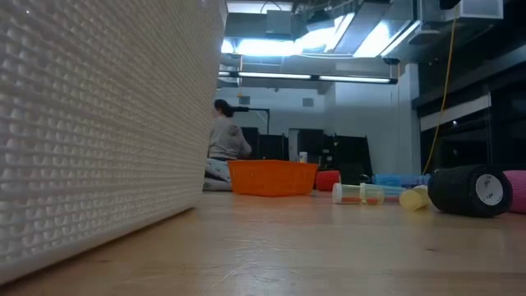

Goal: Pick & place medical supplies in basket/bin

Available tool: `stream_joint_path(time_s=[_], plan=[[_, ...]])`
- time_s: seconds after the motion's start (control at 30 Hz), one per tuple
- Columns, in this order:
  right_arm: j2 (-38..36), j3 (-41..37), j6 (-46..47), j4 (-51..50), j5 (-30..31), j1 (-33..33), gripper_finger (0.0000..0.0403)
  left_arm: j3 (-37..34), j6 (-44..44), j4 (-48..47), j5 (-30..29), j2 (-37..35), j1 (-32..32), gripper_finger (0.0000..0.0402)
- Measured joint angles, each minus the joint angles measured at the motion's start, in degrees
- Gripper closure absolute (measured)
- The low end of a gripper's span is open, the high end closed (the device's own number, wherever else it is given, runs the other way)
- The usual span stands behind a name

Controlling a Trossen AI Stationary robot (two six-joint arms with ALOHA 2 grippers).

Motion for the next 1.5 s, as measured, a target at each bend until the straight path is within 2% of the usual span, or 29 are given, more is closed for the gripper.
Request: stream_joint_path(time_s=[1.13, 1.33, 1.5], plan=[[0.0, -0.01, 0.0, -0.02, 0.01, 0.0, 0.035, 0.0, 0.06, 0.03, 0.0, 0.0, 0.0, 0.0398], [0.0, 0.0, 0.0, 0.0, -0.01, 0.0, 0.035, 0.0, 9.22, 5.23, -1.81, 0.01, 0.0, 0.0398], [0.0, 0.0, 0.0, -0.01, 0.01, 0.0, 0.035, 0.0, 10.8, 9.95, -2.34, -0.04, 0.0, 0.0398]])
